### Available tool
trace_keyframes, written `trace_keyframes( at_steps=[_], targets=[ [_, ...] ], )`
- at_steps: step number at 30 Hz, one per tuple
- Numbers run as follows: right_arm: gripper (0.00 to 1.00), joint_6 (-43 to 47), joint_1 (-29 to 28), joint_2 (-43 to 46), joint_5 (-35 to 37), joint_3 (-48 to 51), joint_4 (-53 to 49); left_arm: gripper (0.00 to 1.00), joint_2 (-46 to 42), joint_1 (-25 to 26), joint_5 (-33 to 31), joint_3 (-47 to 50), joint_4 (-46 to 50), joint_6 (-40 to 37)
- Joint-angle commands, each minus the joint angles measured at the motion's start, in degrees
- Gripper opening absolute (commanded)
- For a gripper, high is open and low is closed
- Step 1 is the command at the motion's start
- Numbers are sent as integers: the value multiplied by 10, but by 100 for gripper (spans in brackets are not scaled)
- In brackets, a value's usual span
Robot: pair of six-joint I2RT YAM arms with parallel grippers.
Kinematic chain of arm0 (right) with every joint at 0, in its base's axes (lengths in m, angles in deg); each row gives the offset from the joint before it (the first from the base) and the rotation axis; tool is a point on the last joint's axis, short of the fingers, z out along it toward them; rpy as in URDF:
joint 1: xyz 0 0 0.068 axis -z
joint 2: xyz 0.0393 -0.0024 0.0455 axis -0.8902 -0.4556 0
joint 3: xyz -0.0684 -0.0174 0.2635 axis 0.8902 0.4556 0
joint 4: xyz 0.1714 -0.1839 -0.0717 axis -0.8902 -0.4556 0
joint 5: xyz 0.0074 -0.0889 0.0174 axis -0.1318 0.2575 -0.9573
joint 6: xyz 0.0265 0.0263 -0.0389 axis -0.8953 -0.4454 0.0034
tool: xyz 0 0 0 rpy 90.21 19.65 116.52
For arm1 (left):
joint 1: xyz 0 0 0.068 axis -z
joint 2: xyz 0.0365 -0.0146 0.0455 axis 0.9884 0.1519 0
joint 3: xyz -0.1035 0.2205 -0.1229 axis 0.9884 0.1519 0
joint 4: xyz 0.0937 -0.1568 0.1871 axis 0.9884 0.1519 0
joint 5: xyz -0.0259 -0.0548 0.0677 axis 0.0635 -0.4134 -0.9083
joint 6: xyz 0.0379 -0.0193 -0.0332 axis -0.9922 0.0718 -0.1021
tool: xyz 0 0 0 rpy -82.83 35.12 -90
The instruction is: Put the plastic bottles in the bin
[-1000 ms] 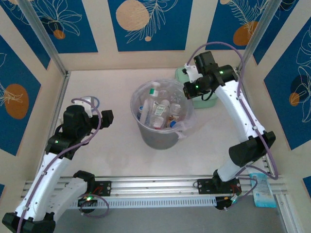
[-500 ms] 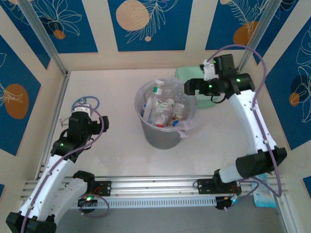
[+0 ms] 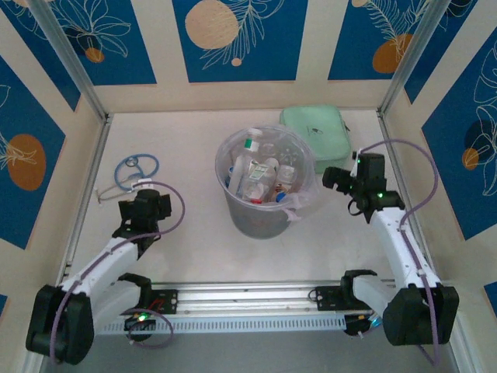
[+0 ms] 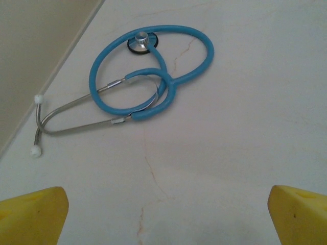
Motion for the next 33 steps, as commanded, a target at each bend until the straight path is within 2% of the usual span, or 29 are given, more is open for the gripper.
trace_keyframes(
  at_steps=[1, 4, 8, 9, 10, 14, 16, 19, 23, 24, 26, 28, 30, 33],
  targets=[
    [99, 15, 2, 4, 38, 80, 153, 100, 33, -6, -19, 31, -149, -54],
    [99, 30, 1, -25, 31, 142, 265, 100, 70, -11, -12, 35, -209, -91],
    [99, 55, -7, -85, 28, 202, 423, 100, 134, -21, 12, 40, -336, -153],
    [99, 61, -10, -100, 24, 205, 449, 100, 150, -23, 23, 38, -359, -162],
    [99, 68, -14, -106, 23, 193, 434, 100, 163, -26, 33, 36, -377, -165],
    [99, 99, -26, -148, 12, 205, 554, 100, 225, -30, 69, 18, -445, -182],
    [99, 106, -27, -170, 11, 200, 588, 100, 240, -33, 77, -17, -392, -178],
    [99, 108, -24, -210, -6, 196, 642, 100, 242, -34, 97, -20, -387, -180],
    [99, 105, -27, -301, 1, 219, 777, 100, 234, -41, 127, -4, -407, -174],
    [99, 100, -26, -279, 3, 213, 724, 100, 235, -40, 141, 2, -427, -168],
    [99, 103, -24, -292, 0, 222, 771, 100, 263, -43, 176, 19, -489, -160],
    [99, 100, -19, -283, -12, 210, 725, 100, 318, -43, 167, 22, -570, -167],
    [99, 99, -14, -287, -24, 204, 720, 100, 294, -56, 178, 21, -523, -143],
    [99, 89, -9, -284, -19, 204, 719, 100, 353, -59, 181, 14, -584, -152]
  ],
)
